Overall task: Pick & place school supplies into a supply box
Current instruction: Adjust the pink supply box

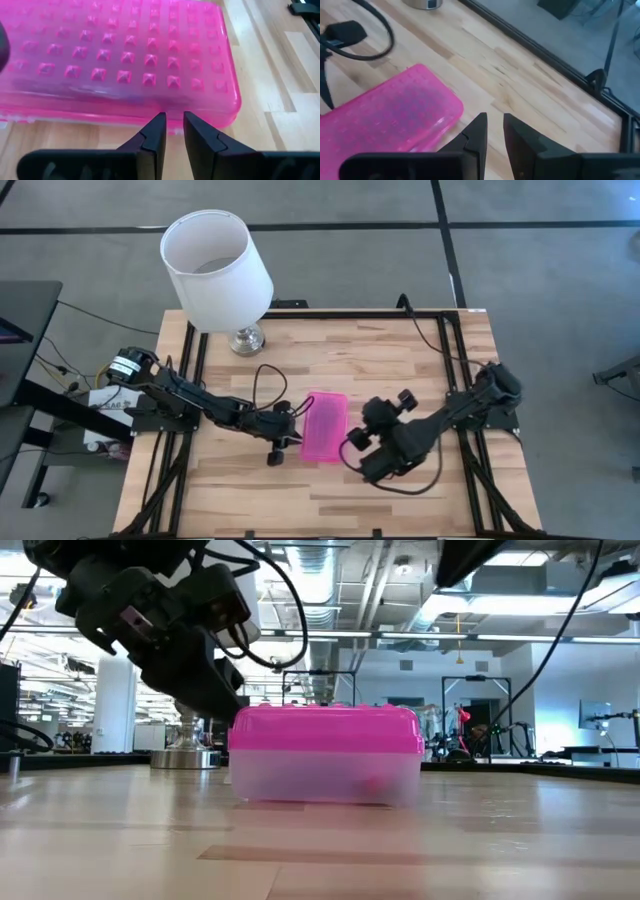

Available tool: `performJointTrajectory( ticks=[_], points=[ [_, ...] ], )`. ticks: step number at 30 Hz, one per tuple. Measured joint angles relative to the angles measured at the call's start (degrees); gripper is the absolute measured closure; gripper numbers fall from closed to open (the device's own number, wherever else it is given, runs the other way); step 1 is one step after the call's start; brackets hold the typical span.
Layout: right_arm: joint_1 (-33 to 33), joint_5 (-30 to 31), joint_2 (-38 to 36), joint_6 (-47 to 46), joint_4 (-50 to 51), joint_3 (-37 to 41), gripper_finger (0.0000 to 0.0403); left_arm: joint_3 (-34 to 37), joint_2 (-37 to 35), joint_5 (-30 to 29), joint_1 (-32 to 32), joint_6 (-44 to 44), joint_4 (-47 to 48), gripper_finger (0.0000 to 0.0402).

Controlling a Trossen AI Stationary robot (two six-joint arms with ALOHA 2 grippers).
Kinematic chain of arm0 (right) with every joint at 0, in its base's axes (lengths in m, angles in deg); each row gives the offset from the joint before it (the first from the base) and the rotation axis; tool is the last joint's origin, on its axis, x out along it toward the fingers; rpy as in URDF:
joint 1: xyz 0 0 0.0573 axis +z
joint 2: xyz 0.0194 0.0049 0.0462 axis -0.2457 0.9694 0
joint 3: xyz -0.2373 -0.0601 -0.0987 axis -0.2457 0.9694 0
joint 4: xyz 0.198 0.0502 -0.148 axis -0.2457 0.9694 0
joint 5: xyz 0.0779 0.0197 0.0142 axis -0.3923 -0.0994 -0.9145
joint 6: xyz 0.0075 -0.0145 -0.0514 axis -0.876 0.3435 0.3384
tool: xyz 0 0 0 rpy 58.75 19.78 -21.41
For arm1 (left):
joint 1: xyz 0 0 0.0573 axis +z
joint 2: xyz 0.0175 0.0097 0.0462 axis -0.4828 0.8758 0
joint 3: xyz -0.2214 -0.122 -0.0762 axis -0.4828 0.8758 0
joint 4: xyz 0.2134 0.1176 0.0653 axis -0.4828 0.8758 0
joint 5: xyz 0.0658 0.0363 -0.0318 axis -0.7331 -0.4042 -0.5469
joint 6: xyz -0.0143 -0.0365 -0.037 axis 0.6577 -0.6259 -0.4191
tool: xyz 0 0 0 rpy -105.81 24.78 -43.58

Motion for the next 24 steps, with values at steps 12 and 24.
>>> performJointTrajectory(
  ticks=[12,24],
  points=[
    [2.86,-0.04,-7.74,-6.30,-1.51,8.85,0.0345,-0.57,0.00,-2.26,-0.51,-0.66,-0.29,0.0341],
    [2.73,-0.44,-7.72,-4.67,-3.62,8.85,0.0345,-0.57,0.00,-2.56,-0.49,-0.41,-1.31,0.0341]
  ],
)
